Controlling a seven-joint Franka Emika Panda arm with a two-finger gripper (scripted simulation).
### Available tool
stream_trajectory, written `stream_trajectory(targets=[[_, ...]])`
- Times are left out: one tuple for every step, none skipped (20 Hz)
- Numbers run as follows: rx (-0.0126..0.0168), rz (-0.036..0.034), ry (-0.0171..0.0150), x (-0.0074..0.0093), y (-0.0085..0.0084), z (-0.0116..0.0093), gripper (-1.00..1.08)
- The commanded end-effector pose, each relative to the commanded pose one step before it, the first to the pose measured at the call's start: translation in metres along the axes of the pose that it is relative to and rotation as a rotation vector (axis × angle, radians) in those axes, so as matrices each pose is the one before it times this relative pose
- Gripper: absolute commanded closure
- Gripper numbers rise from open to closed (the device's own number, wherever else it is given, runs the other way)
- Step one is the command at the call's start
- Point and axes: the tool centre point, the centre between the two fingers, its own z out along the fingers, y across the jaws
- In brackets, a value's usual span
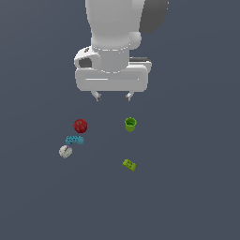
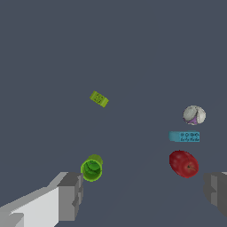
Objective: Pick up a designated object from a clutter of objects.
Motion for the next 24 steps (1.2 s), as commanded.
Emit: stream_trajectory(targets=[[0.00000, 0.00000, 0.00000, 0.00000, 0.00001, 0.00000, -0.92], [0.00028, -0.00030, -0.00055, -0.00030, -0.00026, 0.00001, -0.92], [0.00144, -0.00141, -0.00272, -0.00050, -0.00086, 0.00067, -0.92], [0.00212, -0.00207, -0.00400, -0.00097, -0.00135, 0.00084, -0.92], [0.00297, -0.00289, -0.00561, -0.00132, -0.00187, 0.00120, -0.92], [0.00374, -0.00363, -0.00705, -0.00169, -0.00236, 0.00150, -0.92], [0.00390, -0.00375, -0.00733, -0.00171, -0.00242, 0.00159, -0.92], [0.00303, -0.00288, -0.00567, -0.00132, -0.00186, 0.00125, -0.92], [0.00213, -0.00199, -0.00398, -0.00092, -0.00129, 0.00089, -0.92], [0.00128, -0.00115, -0.00237, -0.00049, -0.00073, 0.00057, -0.92], [0.00032, -0.00024, -0.00056, -0.00014, -0.00017, 0.00014, -0.92], [-0.00060, 0.00056, 0.00111, 0.00023, 0.00035, -0.00026, -0.92], [-0.00068, 0.00038, 0.00114, 0.00019, 0.00026, -0.00035, -0.92], [0.00000, 0.00000, 0.00000, 0.00013, 0.00001, 0.00012, -0.92], [0.00041, 0.00087, -0.00015, 0.00034, 0.00054, 0.00047, -0.92], [0.00064, 0.00139, -0.00021, 0.00067, 0.00087, 0.00085, -0.92], [0.00079, 0.00203, -0.00013, 0.00099, 0.00127, 0.00118, -0.92], [0.00095, 0.00268, -0.00004, 0.00130, 0.00169, 0.00151, -0.92], [0.00113, 0.00341, 0.00002, 0.00161, 0.00215, 0.00185, -0.92], [0.00126, 0.00401, 0.00007, 0.00191, 0.00254, 0.00221, -0.92], [0.00141, 0.00467, 0.00011, 0.00219, 0.00298, 0.00256, -0.92], [0.00155, 0.00530, 0.00012, 0.00244, 0.00339, 0.00291, -0.92], [0.00166, 0.00587, 0.00010, 0.00269, 0.00377, 0.00329, -0.92], [0.00178, 0.00653, 0.00009, 0.00293, 0.00422, 0.00368, -0.92]])
